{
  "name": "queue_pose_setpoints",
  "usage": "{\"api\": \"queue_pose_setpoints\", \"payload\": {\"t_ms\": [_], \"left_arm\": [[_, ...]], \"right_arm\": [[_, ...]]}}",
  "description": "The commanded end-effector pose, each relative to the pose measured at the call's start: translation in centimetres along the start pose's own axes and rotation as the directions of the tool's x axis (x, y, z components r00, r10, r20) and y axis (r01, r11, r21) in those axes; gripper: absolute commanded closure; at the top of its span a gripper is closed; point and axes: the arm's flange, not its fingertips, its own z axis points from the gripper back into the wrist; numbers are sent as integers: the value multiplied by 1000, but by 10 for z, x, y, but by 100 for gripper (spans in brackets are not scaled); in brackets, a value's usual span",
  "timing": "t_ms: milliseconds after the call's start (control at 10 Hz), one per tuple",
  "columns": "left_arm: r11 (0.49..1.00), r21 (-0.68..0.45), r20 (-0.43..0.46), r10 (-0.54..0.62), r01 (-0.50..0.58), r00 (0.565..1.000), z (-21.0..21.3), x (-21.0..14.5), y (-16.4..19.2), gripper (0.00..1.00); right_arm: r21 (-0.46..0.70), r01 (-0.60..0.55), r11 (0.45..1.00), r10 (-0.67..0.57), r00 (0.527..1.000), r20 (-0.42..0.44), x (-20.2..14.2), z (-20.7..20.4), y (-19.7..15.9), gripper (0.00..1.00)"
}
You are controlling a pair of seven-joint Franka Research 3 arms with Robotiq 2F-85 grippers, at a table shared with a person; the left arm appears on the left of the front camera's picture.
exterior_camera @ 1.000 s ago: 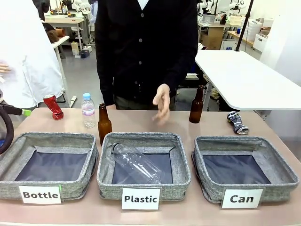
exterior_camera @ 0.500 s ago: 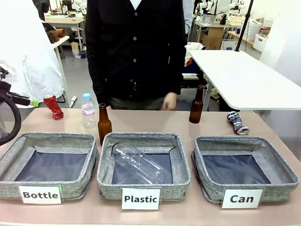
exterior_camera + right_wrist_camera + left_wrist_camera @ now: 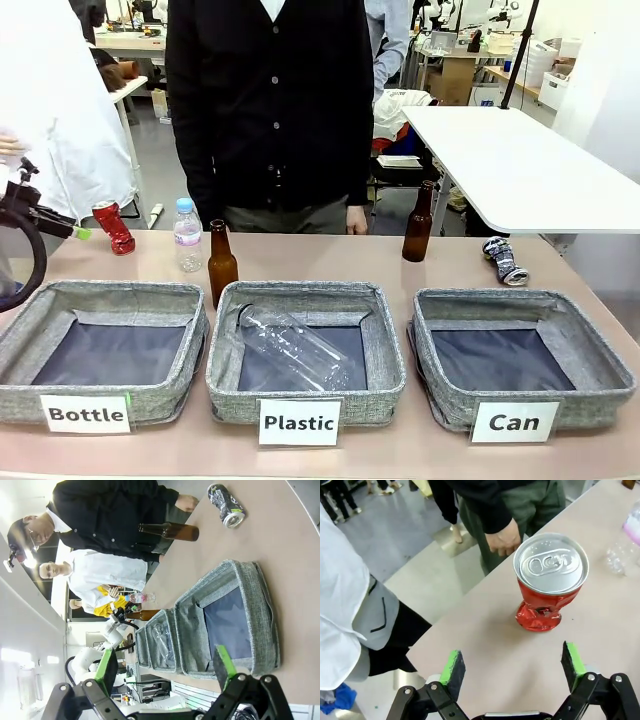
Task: Sort the can waste into the basket.
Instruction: Pick up the can waste from the table and place it in the right Fabric basket.
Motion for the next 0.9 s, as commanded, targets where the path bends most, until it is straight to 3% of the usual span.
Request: {"api": "queue_pose_setpoints", "payload": {"t_ms": [0,800], "left_arm": [[998,-49,42,-30,32,999,-12,-2,5,0],[991,-111,116,-66,79,991,-53,5,10,0]], "right_arm": [[26,-24,999,23,1000,14,1,-1,0,0],[26,-24,999,23,1000,14,1,-1,0,0]]}}
